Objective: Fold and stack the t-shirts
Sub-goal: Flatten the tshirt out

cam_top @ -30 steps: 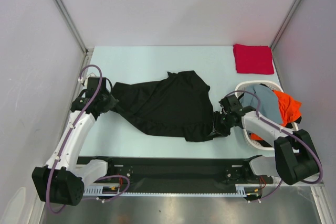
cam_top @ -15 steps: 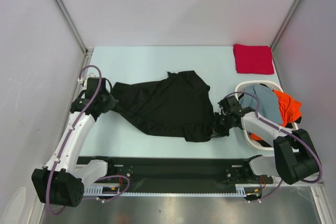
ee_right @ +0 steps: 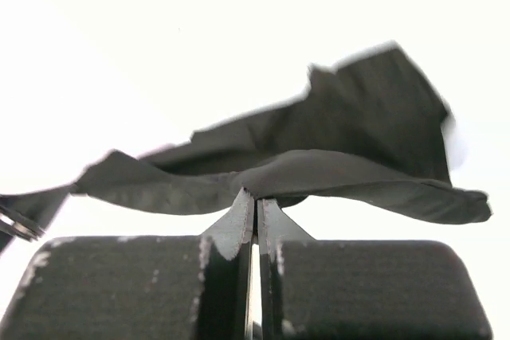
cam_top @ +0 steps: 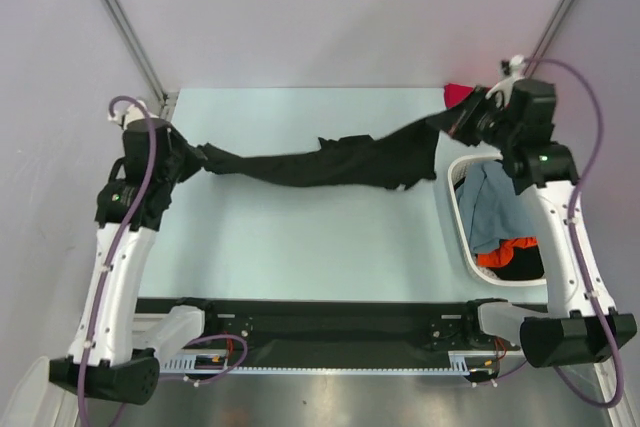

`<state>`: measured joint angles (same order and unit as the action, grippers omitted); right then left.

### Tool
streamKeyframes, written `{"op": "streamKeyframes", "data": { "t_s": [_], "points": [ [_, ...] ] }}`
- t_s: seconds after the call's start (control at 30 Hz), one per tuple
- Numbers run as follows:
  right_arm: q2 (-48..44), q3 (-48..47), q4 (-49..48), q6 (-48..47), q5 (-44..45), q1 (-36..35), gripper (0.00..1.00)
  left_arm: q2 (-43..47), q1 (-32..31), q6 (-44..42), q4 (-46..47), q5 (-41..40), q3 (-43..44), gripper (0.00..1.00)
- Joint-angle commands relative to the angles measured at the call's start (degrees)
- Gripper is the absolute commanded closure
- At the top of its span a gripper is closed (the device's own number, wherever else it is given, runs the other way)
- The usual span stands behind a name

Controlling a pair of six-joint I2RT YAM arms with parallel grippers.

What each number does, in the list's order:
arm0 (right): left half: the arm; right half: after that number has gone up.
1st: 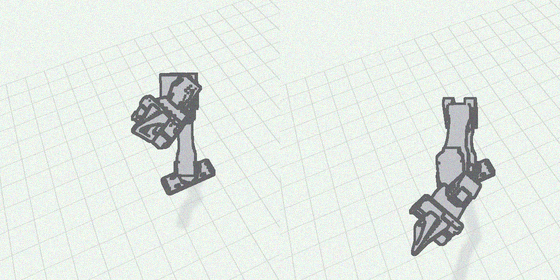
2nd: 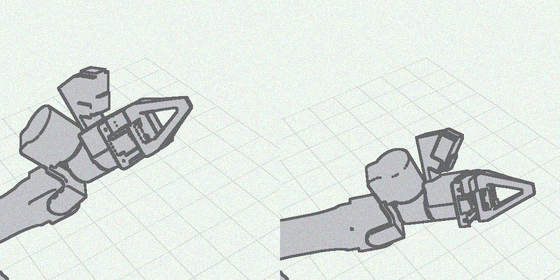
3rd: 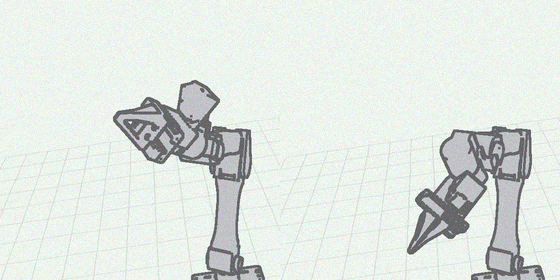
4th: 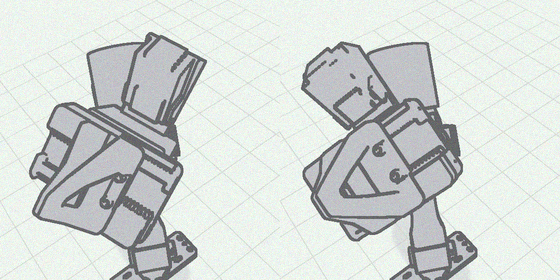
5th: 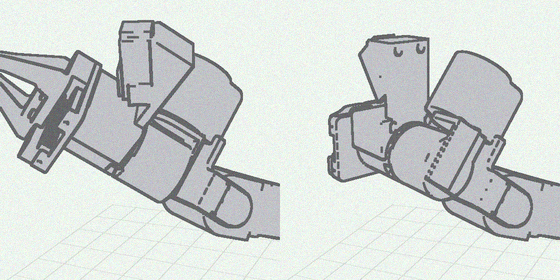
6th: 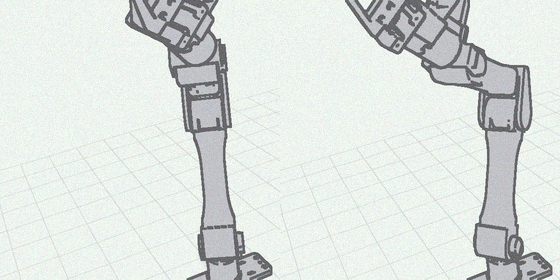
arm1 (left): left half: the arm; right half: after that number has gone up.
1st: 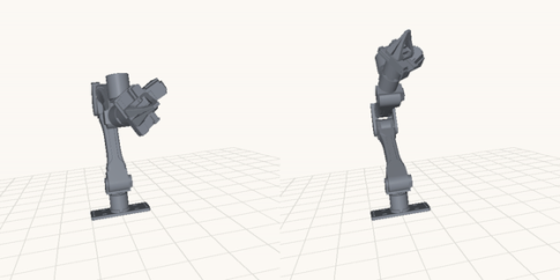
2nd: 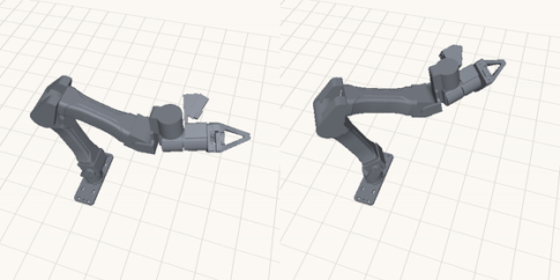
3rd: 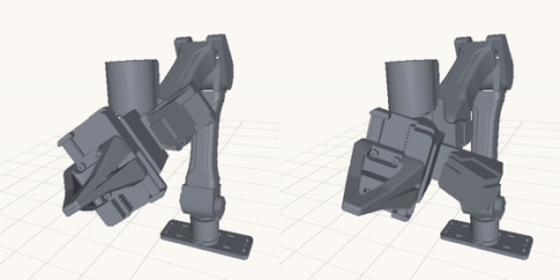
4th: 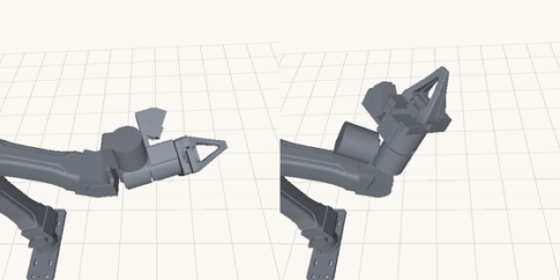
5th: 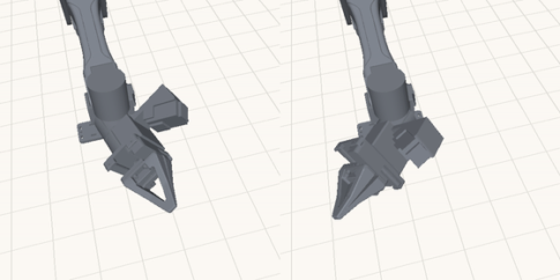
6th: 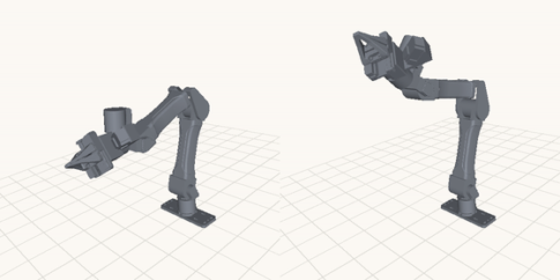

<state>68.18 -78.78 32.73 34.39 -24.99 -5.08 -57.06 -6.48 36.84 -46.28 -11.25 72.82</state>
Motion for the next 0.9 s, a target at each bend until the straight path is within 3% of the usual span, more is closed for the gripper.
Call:
{"op": "streamKeyframes", "data": {
  "t_s": [0.0, 0.23, 0.47, 0.67, 0.8, 0.87],
  "points": [
    [-1.82, -9.44, 1.03, 2.77, -3.57, 1.73, 1.00, 4.75, -0.29, -3.70, 0.05, 1.57, 6.71, 1.00],
    [-7.53, -23.59, 2.68, 2.44, -5.41, 3.94, 1.00, 13.36, -0.37, -10.02, 2.51, 8.86, 14.89, 1.00],
    [-18.95, -27.04, 2.17, -1.52, -5.07, 3.94, 1.00, 23.56, -0.55, -11.79, 3.83, 14.67, 20.08, 1.00],
    [-24.05, -31.34, -4.59, -0.99, -4.63, 3.94, 1.00, 28.40, -0.55, -10.65, 3.21, 13.88, 28.15, 1.00],
    [-24.42, -27.14, -9.25, -0.48, -2.61, 3.94, 1.00, 28.76, -0.55, -7.50, 1.66, 11.43, 25.81, 1.00],
    [-24.15, -17.84, -15.90, 2.15, -2.17, 3.85, 1.00, 25.79, -0.55, -1.81, -2.47, 6.69, 23.43, 1.00]
  ]
}}
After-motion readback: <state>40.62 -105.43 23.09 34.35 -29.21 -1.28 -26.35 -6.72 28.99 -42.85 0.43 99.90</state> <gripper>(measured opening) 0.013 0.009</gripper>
